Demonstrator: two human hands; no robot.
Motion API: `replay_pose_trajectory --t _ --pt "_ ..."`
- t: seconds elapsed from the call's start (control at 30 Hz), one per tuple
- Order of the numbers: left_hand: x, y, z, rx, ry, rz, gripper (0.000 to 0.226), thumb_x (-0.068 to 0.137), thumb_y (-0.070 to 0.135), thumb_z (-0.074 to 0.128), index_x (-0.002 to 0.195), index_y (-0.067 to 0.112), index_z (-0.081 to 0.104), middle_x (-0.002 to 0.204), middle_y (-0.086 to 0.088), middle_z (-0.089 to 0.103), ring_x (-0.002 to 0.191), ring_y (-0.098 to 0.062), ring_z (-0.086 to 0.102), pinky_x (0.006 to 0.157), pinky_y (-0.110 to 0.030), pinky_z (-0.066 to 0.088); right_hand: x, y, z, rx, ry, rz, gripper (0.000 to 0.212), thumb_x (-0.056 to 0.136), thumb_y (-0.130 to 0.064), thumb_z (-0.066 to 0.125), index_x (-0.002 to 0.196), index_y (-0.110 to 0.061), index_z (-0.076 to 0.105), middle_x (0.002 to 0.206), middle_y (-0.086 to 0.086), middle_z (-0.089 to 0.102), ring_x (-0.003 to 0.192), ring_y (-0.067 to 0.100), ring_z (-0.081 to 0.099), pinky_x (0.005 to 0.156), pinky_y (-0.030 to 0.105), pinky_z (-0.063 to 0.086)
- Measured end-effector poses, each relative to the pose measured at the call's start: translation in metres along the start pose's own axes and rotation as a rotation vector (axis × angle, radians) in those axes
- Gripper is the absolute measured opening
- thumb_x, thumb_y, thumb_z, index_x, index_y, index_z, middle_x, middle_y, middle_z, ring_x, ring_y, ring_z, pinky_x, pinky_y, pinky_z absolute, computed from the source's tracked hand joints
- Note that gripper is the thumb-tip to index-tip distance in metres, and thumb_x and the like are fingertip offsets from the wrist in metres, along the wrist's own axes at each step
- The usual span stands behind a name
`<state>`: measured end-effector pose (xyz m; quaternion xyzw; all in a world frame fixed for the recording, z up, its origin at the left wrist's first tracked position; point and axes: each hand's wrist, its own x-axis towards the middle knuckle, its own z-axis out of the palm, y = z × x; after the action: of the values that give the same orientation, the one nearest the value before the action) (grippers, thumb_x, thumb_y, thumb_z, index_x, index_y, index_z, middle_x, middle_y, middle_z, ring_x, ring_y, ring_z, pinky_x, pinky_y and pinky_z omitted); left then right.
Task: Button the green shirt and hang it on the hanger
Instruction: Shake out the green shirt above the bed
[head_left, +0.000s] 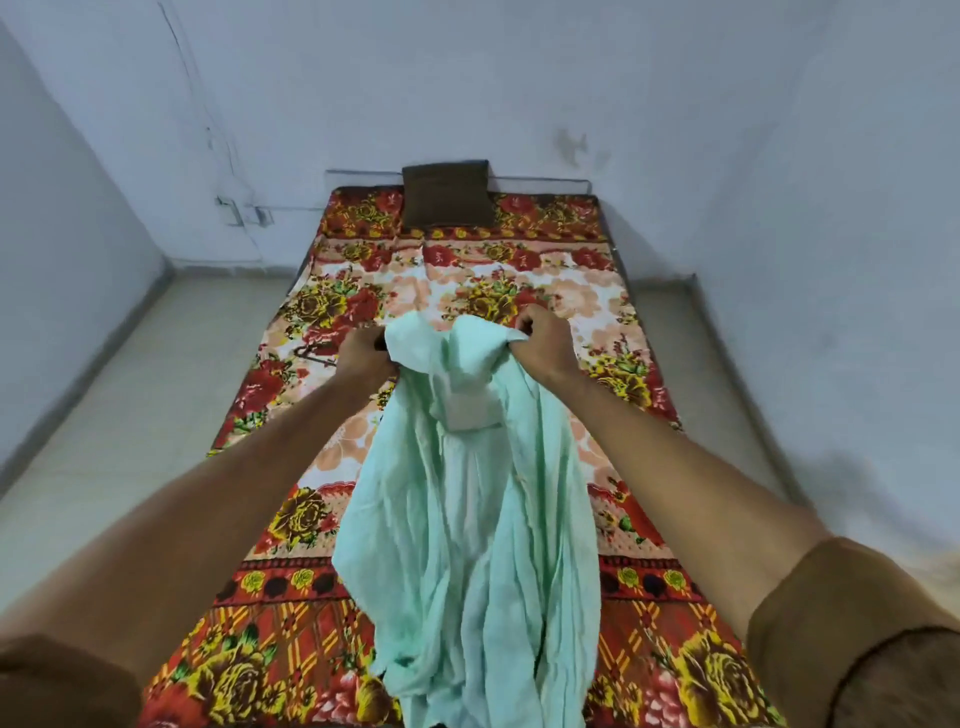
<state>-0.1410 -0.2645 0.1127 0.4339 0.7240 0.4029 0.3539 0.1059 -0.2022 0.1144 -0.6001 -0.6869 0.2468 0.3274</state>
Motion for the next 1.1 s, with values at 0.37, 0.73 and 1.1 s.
replay_pose_trajectory --t 0.37,0.73,1.1 --pt "0.194 -0.168 0.12 0.028 0.016 -0.221 0.018 0.07 0.007 0.059 0.074 -0.01 0.064 0.065 -0.013 0.054 0.068 -0.016 0.047 0.062 -0.036 0.041 0.14 0.167 0.188 -0.051 -0.159 0.202 0.011 0.075 0.004 0.064 0.08 -0.005 0.059 0.079 0.013 0.064 0.08 0.037 0.063 0.066 0.047 0.051" --pt "0.321 -0.284 0.189 0.109 -0.106 -0.216 0.028 0.079 0.013 0.066 0.102 -0.002 0.072 0.089 -0.024 0.071 0.077 -0.023 0.061 0.066 -0.043 0.052 0.141 0.273 0.315 -0.289 -0.046 0.337 0.044 0.081 -0.011 0.071 0.123 -0.017 0.059 0.132 0.009 0.058 0.127 0.033 0.052 0.099 0.048 0.049" --pt "0.174 -0.389 0.188 0.419 -0.24 0.297 0.074 0.096 0.015 0.06 0.158 -0.005 0.024 0.165 -0.022 0.026 0.154 -0.036 0.026 0.126 -0.047 0.024 -0.009 0.24 0.393 -0.001 -0.343 0.406 0.031 0.095 -0.031 0.069 0.12 -0.013 0.064 0.101 0.006 0.071 0.094 0.024 0.068 0.082 0.036 0.053"
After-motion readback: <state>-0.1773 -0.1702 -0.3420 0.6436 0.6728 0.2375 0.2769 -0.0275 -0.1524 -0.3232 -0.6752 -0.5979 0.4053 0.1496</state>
